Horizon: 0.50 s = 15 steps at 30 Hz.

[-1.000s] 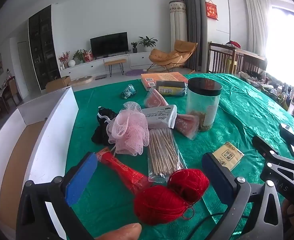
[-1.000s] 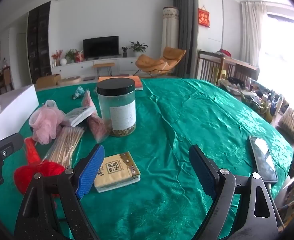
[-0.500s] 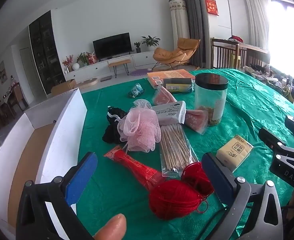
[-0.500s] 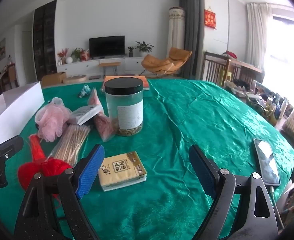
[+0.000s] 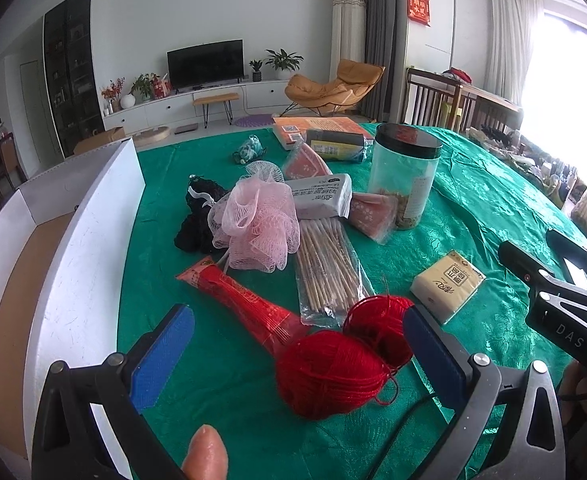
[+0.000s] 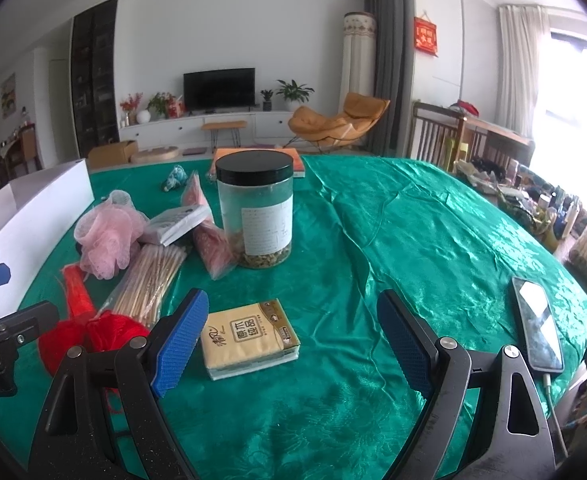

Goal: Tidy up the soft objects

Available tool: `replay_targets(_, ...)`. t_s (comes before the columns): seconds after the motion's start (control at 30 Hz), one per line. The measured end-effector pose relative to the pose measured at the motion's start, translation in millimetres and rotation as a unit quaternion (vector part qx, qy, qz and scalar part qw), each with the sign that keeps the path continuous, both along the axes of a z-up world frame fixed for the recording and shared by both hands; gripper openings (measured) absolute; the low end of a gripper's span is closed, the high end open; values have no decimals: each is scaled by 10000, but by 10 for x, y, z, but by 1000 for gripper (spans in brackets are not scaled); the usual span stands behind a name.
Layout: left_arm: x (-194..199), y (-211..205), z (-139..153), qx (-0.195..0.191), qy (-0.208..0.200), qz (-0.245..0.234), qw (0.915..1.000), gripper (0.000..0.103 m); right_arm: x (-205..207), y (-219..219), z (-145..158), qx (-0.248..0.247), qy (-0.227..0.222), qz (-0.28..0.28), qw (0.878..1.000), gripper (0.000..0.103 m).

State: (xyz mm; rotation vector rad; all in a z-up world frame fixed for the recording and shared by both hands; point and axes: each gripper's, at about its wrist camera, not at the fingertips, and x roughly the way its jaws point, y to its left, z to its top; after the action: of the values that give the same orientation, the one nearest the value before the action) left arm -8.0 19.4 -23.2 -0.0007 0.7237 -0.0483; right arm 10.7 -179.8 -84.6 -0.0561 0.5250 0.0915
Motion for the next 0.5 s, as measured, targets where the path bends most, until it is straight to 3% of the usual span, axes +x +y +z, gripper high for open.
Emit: replay_targets(0.5, -48, -16, 14, 65, -69, -10, 10000, 103, -2, 15, -3, -15, 8, 29, 10000, 88)
